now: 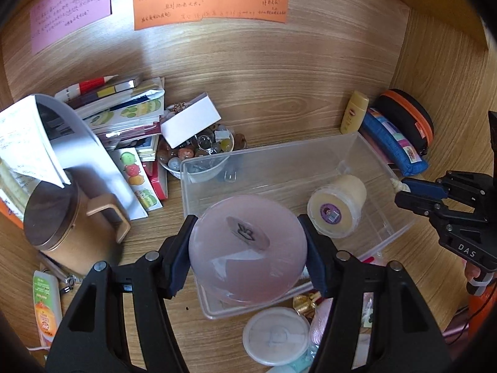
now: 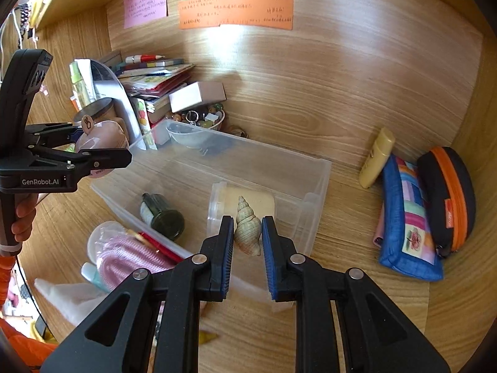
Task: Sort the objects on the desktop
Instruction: 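Carry the pink compact with the left tool while the right tool carries the seashell to the box, then open the left tool to drop the compact in the box while the right tool releases the seashell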
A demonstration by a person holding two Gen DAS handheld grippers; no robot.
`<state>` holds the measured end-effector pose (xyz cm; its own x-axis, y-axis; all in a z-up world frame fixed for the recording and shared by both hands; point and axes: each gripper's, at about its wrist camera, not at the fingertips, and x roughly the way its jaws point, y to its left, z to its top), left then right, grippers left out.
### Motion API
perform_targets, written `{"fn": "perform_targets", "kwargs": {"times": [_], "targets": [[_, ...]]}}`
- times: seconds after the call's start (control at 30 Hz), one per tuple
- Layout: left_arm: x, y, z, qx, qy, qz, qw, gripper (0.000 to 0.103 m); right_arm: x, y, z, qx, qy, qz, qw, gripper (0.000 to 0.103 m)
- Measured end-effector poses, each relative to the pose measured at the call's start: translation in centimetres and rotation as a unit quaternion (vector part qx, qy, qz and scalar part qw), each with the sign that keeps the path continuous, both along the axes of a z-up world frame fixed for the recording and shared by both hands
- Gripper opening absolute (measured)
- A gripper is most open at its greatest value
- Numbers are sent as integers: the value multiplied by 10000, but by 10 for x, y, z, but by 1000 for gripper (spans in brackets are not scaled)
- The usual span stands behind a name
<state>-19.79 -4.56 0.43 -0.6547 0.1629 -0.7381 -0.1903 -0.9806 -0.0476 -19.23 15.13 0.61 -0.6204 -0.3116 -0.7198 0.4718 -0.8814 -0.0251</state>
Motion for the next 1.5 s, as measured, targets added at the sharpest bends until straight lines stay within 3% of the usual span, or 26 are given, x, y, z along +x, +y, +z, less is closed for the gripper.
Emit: {"fn": "perform_targets", "kwargs": {"times": [0.47, 0.77, 1.4, 1.5], "targets": [[-50, 15, -26, -123, -382, -313, 9987, 63, -39, 14, -22, 128, -389, -185, 9990, 17], [-76, 31, -51, -346, -700, -362, 9963, 62, -43, 8, -26, 232, -508, 13, 9984, 17], [-85, 49, -60, -788, -1163, -617, 9882, 63, -43, -8, -37, 688, -571, 227, 9957, 17], [-85, 48, -58, -686, -1151, -650, 9889, 64, -40, -8, -35, 671, -523, 230, 9961, 24]]}}
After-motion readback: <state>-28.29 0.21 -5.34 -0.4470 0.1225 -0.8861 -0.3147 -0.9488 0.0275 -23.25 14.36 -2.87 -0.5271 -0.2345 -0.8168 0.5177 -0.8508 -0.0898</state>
